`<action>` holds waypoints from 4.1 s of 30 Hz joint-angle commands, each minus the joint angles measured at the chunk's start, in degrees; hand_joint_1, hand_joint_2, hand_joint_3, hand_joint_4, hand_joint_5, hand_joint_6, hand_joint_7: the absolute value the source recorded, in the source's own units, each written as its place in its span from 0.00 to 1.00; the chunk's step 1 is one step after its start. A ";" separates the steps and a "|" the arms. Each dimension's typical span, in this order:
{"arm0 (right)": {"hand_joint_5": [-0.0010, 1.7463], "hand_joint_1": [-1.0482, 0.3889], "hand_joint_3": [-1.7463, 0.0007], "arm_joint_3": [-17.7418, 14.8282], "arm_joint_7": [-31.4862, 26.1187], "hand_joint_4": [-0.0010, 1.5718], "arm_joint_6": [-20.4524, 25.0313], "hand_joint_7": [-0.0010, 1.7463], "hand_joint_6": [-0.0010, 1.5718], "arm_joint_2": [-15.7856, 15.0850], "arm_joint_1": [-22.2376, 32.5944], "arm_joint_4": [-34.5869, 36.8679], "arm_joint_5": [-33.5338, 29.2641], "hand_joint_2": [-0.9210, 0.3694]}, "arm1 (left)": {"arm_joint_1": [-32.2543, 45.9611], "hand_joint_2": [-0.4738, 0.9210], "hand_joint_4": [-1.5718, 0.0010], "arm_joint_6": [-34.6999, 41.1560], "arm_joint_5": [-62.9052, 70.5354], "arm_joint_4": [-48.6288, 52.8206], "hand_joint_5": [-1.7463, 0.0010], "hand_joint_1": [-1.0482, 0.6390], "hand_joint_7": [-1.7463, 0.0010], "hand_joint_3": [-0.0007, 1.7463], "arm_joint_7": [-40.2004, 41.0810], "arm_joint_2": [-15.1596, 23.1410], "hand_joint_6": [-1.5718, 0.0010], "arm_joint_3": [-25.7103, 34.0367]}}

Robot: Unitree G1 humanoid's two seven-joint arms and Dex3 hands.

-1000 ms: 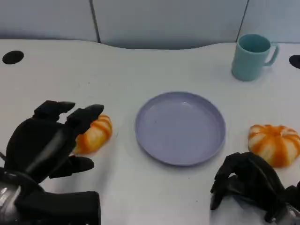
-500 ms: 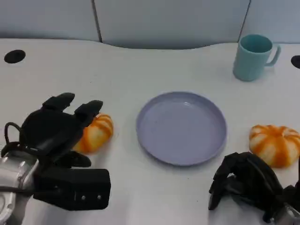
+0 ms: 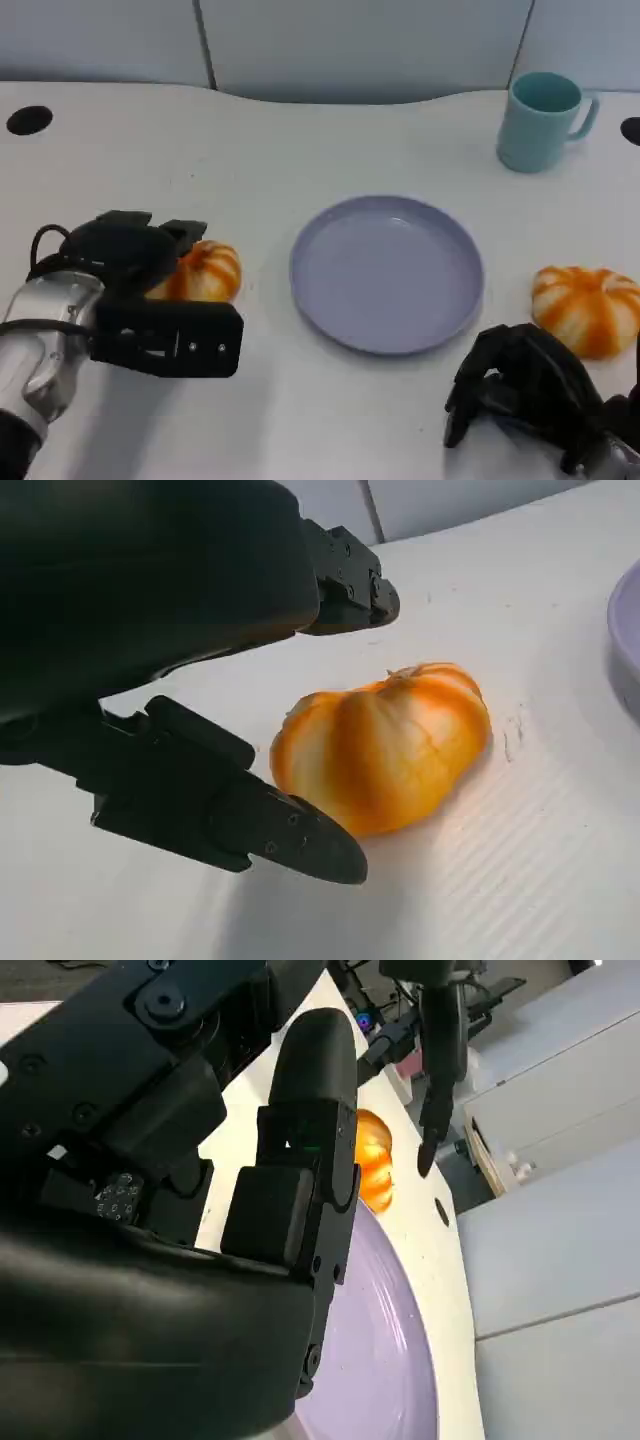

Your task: Grasp the bread from the table and place it into the plate.

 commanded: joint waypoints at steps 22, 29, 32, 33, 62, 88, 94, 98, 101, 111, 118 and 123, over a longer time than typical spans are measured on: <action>0.32 0.00 1.00 -0.27 -0.38 1.00 0.64 0.19 1.00 -0.87 1.05 -0.59 0.23 0.32 | -18.40 0.87 0.99 -5.82 -5.50 38.20 0.96 0.30 0.99 0.00 7.19 -7.54 0.91 -8.73; 0.33 0.00 1.00 -0.21 -0.32 1.00 0.94 0.19 1.00 -0.82 1.43 -1.45 0.43 0.31 | -19.11 0.90 0.89 -7.01 -8.69 42.11 0.92 0.43 0.97 0.01 7.75 -9.16 0.82 -8.41; 0.33 0.00 1.00 -0.21 -0.23 1.00 1.05 0.19 1.00 -0.83 1.46 -1.53 0.49 0.31 | -19.23 0.92 0.86 -6.93 -9.31 42.52 0.92 0.45 0.96 0.01 8.30 -9.35 0.79 -8.80; 0.33 0.00 1.00 -0.21 -0.23 1.00 1.07 0.19 1.00 -0.83 1.46 -1.55 0.49 0.31 | -19.28 0.92 0.85 -6.95 -9.44 42.60 0.92 0.45 0.97 0.01 8.36 -9.35 0.79 -8.92; 0.31 0.00 1.00 -0.18 -0.29 1.00 1.87 0.19 1.00 -0.93 1.96 -2.73 0.87 0.32 | -14.84 0.99 0.49 -15.32 -6.36 44.25 0.00 0.48 0.00 0.26 46.14 -6.64 0.63 -11.83; 0.32 0.00 1.00 0.43 -1.03 1.00 1.18 0.20 1.00 -0.62 1.85 -2.60 0.36 0.31 | -22.21 0.72 0.39 -37.16 -6.67 37.34 0.00 0.49 0.00 0.68 48.81 -9.81 0.51 -11.39; 0.32 0.00 1.00 0.38 -0.81 1.00 1.40 0.20 1.00 -0.53 1.79 -2.32 0.64 0.31 | -22.69 0.72 0.38 -38.86 -6.21 36.50 0.00 0.49 0.00 0.64 47.42 -11.89 0.52 -12.22; 0.32 0.00 1.00 0.52 -0.84 1.00 1.27 0.20 1.00 -0.52 1.76 -2.39 0.49 0.31 | -22.97 0.78 0.38 -40.28 -6.55 37.41 0.00 0.47 0.00 0.64 44.42 -13.06 0.52 -12.80; 0.32 0.00 1.00 0.75 -1.48 1.00 1.60 0.20 1.00 -0.42 2.01 -3.01 0.26 0.31 | -23.09 0.75 0.38 -40.57 -7.15 38.09 0.00 0.47 0.00 0.62 40.54 -13.91 0.51 -12.87; 0.33 0.00 1.00 0.86 -1.33 1.00 1.44 0.21 1.00 -0.26 2.07 -2.98 0.46 0.32 | -23.08 0.77 0.39 -39.19 -9.38 39.29 0.00 0.47 0.00 0.62 31.82 -15.50 0.51 -11.74; 0.33 0.00 1.00 0.92 -1.45 1.00 1.93 0.20 1.00 -0.29 2.33 -3.42 0.51 0.32 | -24.09 0.99 0.97 -33.31 -12.97 37.43 0.56 0.24 0.73 0.12 12.99 -15.22 0.88 -10.83; 0.33 0.00 1.00 0.97 -1.94 1.00 2.67 0.21 1.00 -0.36 2.38 -3.79 0.42 0.33 | -23.95 1.00 1.00 -31.27 -12.59 35.42 0.71 0.16 0.72 0.15 10.31 -14.87 0.93 -11.15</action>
